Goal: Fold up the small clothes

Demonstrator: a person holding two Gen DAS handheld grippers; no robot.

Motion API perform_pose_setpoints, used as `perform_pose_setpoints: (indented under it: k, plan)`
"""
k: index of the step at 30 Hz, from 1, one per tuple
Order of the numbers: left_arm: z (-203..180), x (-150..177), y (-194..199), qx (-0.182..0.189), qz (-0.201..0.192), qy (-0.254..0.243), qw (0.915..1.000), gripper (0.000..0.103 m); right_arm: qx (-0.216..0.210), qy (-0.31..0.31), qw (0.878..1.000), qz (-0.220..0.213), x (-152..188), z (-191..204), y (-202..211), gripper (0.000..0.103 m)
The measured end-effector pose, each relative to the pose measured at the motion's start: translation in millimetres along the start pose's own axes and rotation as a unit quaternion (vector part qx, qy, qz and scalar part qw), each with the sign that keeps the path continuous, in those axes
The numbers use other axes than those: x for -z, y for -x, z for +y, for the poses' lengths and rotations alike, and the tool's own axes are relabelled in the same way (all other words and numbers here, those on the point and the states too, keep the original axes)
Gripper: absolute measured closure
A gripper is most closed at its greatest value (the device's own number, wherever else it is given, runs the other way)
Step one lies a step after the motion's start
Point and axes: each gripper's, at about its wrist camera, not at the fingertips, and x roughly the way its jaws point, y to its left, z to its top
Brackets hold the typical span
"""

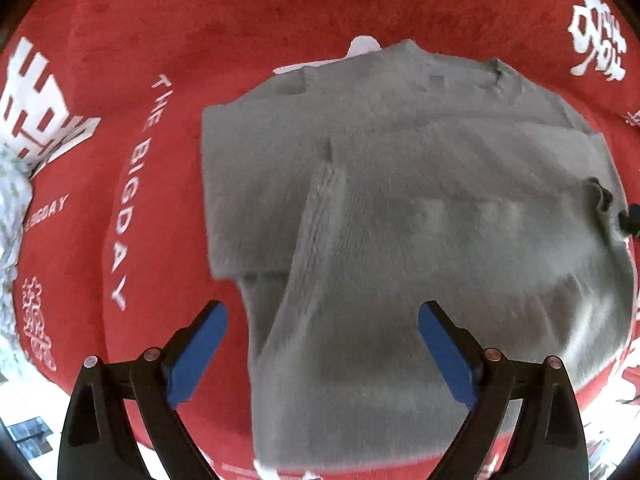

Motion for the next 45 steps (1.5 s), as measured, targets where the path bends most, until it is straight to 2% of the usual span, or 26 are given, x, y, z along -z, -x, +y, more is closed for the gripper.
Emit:
perform_pose_setpoints:
  k: [2, 4, 7, 9, 11, 13, 15, 16, 17, 18, 19, 20, 22, 25, 28, 33, 36, 38, 43, 45]
  plan:
    - [4.5, -8.3, -11.0, 0.01, 0.004, 0.004, 0.9999, 0.006, -0.038, -0.09, 0.995, 0.002, -5.3, -34.5, 0.3, 0.031]
    - [9.0, -13.6, -18.1, 0.024, 0.007, 0.008, 0.9997, 0.006, -0.091, -0.127, 0.988, -0.008, -4.3, -47.8, 6.2, 0.031]
    - [12.3, -19.2, -24.6, 0.049, 0.013, 0.007, 0.9987, 0.007, -0.158, -0.106, 0.982, -0.003, 1.1, -34.8, 10.2, 0.031]
    - [13.4, -21.5, -25.3, 0.065, 0.012, 0.0, 0.9978, 0.007, -0.171, -0.073, 0.983, 0.002, 6.3, -16.4, 10.6, 0.031]
    - [14.6, -23.2, -25.5, 0.082, 0.01, -0.01, 0.9966, 0.007, -0.142, -0.024, 0.99, 0.005, 12.6, 5.9, 9.3, 0.031]
    - [15.7, -25.1, -27.6, 0.091, 0.011, -0.014, 0.9957, 0.014, -0.082, 0.028, 0.996, 0.009, 18.3, 26.8, 6.2, 0.031]
    - [17.5, -27.9, -30.3, 0.096, 0.012, -0.014, 0.9952, 0.018, -0.017, 0.047, 0.999, 0.007, 22.4, 32.6, -3.2, 0.033]
    - [17.8, -28.4, -29.5, 0.101, 0.007, -0.015, 0.9948, 0.018, -0.008, 0.039, 0.999, 0.006, 22.5, 33.5, -5.3, 0.045]
    - [18.2, -29.0, -28.3, 0.105, 0.003, -0.017, 0.9943, 0.028, -0.012, 0.019, 1.0, 0.005, 20.3, 27.8, -7.3, 0.056]
    - [18.3, -29.3, -26.2, 0.118, -0.003, -0.021, 0.9928, 0.049, -0.031, -0.018, 0.999, 0.004, 17.0, 17.5, -7.8, 0.086]
    - [18.5, -29.5, -23.5, 0.132, -0.01, -0.025, 0.9909, 0.064, -0.039, -0.048, 0.998, 0.002, 13.8, 11.0, -5.1, 0.096]
    - [17.8, -28.9, -18.7, 0.144, -0.017, -0.03, 0.9889, 0.086, -0.047, -0.067, 0.997, -0.003, 11.4, 9.9, -2.7, 0.096]
    - [19.5, -27.6, -5.7, 0.141, -0.035, -0.039, 0.9886, 0.096, -0.062, -0.089, 0.994, -0.017, 8.0, 11.0, 7.8, 0.096]
    - [31.0, -27.8, 22.8, 0.166, -0.061, -0.02, 0.984, 0.096, -0.074, -0.084, 0.993, -0.033, 7.6, 9.9, 33.0, 0.096]
    - [43.6, -34.5, 49.0, 0.17, -0.091, -0.007, 0.9812, 0.096, -0.081, -0.073, 0.992, -0.062, -0.5, 10.9, 60.3, 0.096]
    - [55.0, -66.7, 64.1, 0.155, -0.128, 0.001, 0.9796, 0.096, -0.09, -0.067, 0.99, -0.089, -47.7, 12.7, 70.8, 0.096]
    - [52.8, -99.7, 44.2, 0.137, -0.135, 0.009, 0.9813, 0.096, -0.095, -0.065, 0.99, -0.086, -79.6, 8.0, 49.8, 0.096]
    - [49.7, -116.6, 20.8, 0.122, -0.126, 0.01, 0.9845, 0.096, -0.096, -0.07, 0.99, -0.073, -91.1, 4.8, 27.2, 0.096]
    - [35.7, -135.2, -40.4, 0.075, -0.082, 0.006, 0.9938, 0.096, -0.105, -0.113, 0.988, -0.018, -109.0, -8.8, -44.3, 0.096]
    - [32.4, -135.5, -53.7, 0.059, -0.081, 0.006, 0.995, 0.095, -0.112, -0.137, 0.984, -0.003, -107.7, -15.6, -66.1, 0.096]
